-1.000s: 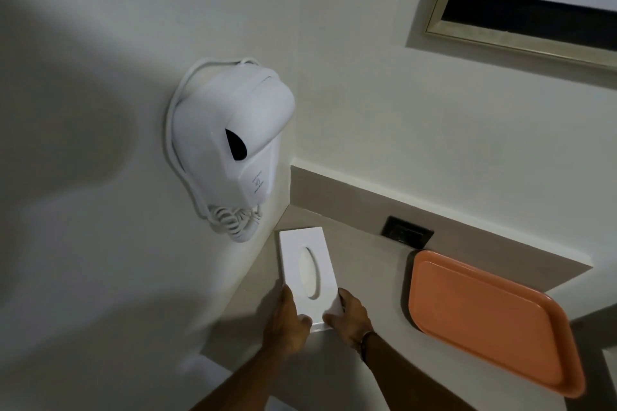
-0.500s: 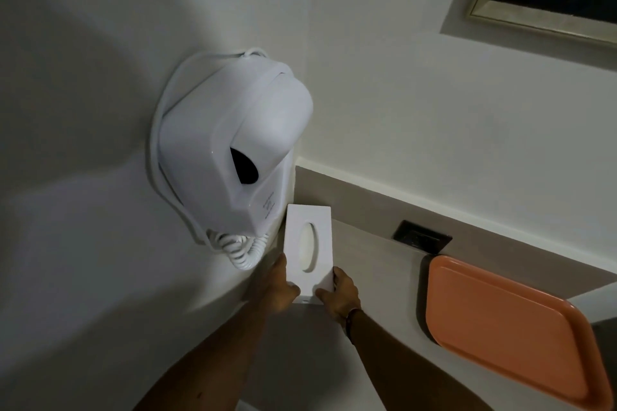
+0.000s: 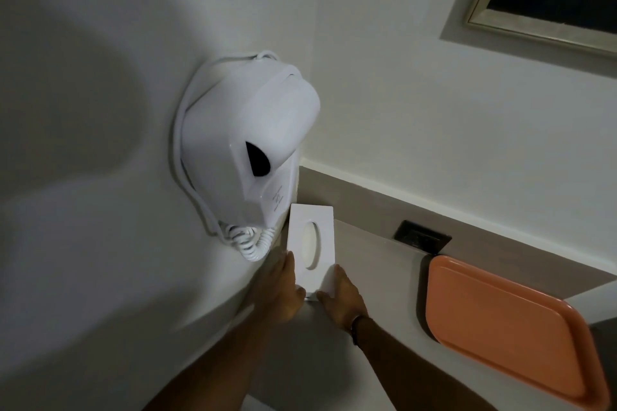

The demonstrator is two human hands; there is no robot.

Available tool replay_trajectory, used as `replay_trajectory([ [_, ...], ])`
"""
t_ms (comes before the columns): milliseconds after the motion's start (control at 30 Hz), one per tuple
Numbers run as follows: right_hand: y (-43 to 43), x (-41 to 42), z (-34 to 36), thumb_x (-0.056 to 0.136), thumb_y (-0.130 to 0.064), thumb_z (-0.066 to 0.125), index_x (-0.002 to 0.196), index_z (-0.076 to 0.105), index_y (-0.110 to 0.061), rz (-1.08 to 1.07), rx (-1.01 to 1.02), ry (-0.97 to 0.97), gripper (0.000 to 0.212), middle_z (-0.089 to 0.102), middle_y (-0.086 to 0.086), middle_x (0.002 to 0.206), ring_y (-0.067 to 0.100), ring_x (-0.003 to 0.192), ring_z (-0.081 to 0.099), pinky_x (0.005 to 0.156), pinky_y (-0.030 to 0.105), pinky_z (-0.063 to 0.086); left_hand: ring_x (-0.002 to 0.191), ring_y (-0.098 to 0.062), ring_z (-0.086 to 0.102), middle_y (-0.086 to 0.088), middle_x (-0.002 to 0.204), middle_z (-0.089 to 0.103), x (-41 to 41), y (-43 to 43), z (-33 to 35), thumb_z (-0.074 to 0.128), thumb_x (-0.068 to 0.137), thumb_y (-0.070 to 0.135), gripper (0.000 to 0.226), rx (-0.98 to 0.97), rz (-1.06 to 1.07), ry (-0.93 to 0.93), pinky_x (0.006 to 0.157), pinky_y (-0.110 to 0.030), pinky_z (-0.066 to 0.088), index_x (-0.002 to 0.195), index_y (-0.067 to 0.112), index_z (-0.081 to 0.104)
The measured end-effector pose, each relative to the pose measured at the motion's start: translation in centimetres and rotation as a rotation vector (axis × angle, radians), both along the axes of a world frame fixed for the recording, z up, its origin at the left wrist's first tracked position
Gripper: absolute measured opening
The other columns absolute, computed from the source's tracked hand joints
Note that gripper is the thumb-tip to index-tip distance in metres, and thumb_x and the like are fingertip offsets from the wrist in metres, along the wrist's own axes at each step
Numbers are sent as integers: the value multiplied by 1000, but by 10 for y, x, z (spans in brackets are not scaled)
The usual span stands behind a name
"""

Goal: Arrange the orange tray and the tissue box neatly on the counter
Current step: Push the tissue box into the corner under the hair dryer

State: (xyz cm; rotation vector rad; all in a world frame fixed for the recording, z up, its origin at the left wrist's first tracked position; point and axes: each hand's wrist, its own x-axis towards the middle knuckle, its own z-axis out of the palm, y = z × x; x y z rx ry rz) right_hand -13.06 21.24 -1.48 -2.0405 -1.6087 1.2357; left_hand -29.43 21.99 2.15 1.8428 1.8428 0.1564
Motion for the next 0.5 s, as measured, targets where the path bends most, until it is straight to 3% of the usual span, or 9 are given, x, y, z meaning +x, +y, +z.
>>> replay_trajectory([
  [100, -14, 4, -3, 102, -40, 53, 163, 1, -18, 238, 160, -203, 83, 2, 2, 172, 25, 158, 13, 127, 37, 20, 159, -24, 7, -5, 172, 2, 1, -19, -5, 50, 101, 38, 79, 80, -149, 131, 129, -42, 20, 161, 16, 4],
  [200, -21, 7, -5, 102, -22, 51, 163, 1, -18, 451, 289, -401, 78, -3, 3, 172, 26, 159, 4, 128, 37, 12, 160, -23, -1, -6, 172, -3, 6, -35, -15, 46, 102, 37, 76, 88, -259, 189, 130, -42, 15, 161, 16, 2],
  [333, -24, 14, -6, 101, -18, 47, 163, -1, -19, 599, 274, -530, 78, -8, 6, 172, 26, 159, -8, 126, 42, -2, 159, -27, -1, -7, 172, -3, 18, -44, -22, 55, 99, 37, 82, 15, -298, 220, 128, -49, 21, 161, 17, 5],
  [500, -19, 20, -5, 96, -15, 53, 162, -2, -17, 680, 245, -576, 86, -8, 7, 172, 28, 159, -7, 127, 44, -1, 159, -29, 3, -6, 172, -1, 23, -44, -21, 59, 95, 37, 86, -7, -274, 269, 123, -52, 27, 160, 17, 7],
])
